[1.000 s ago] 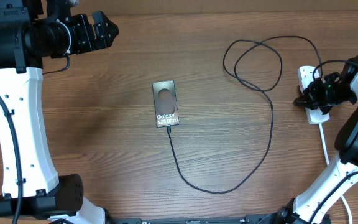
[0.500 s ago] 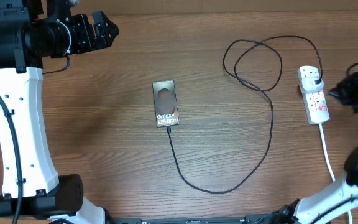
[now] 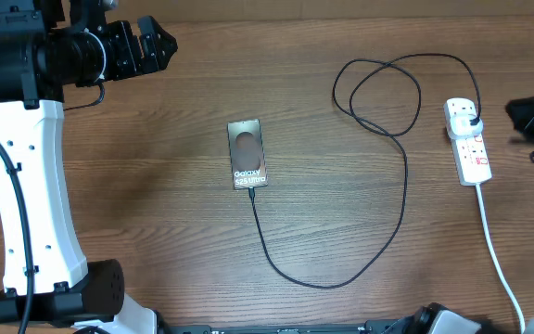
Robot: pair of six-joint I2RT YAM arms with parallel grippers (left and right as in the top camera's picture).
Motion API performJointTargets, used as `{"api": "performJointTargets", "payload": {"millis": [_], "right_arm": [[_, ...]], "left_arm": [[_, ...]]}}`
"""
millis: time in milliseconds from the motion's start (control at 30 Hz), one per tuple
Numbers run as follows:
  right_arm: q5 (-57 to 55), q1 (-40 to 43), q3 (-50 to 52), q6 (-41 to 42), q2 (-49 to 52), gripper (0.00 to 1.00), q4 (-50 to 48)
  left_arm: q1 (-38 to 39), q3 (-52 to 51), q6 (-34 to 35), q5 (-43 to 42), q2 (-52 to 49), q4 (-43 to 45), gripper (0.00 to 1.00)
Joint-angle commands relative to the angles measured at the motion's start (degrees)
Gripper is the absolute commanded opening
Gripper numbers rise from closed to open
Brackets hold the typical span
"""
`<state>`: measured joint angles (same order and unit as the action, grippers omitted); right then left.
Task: Plug charger to phone and switch on socket
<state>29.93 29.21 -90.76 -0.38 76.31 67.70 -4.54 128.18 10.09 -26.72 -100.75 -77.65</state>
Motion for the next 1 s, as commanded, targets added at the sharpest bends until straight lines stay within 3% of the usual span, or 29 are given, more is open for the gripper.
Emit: {"api": "performJointTargets", "payload": {"millis": [0, 100, 167, 233, 700, 967], "right_arm": [[1.49, -3.15, -1.36, -8.07, -7.50, 0.20, 1.57], [1.46, -5.25, -1.36, -9.60, -12.79, 0.34, 3.23], [1.49, -6.08, -1.36, -9.55, -16.26, 0.55, 4.55], [1.53, -6.34, -1.36, -9.53, -18.88, 1.00, 6.14], [4.94, -6.32, -1.36, -6.23, -22.99, 1.00, 11.28], [14.03, -6.34, -1.33, -21.49, -23.02, 1.00, 12.31]], "left_arm": [[0.04, 0.11, -0.90, 0.33, -0.17, 0.07, 0.99], [0.04, 0.11, -0.90, 0.33, -0.20, 0.07, 1.00], [0.04, 0.11, -0.92, 0.33, -0.20, 0.09, 1.00], [0.04, 0.11, -0.92, 0.33, -0.17, 0.07, 1.00], [0.04, 0.11, -0.92, 0.33, -0.20, 0.07, 1.00], [0.04, 0.11, -0.90, 0.33, -0.17, 0.07, 0.99]]}}
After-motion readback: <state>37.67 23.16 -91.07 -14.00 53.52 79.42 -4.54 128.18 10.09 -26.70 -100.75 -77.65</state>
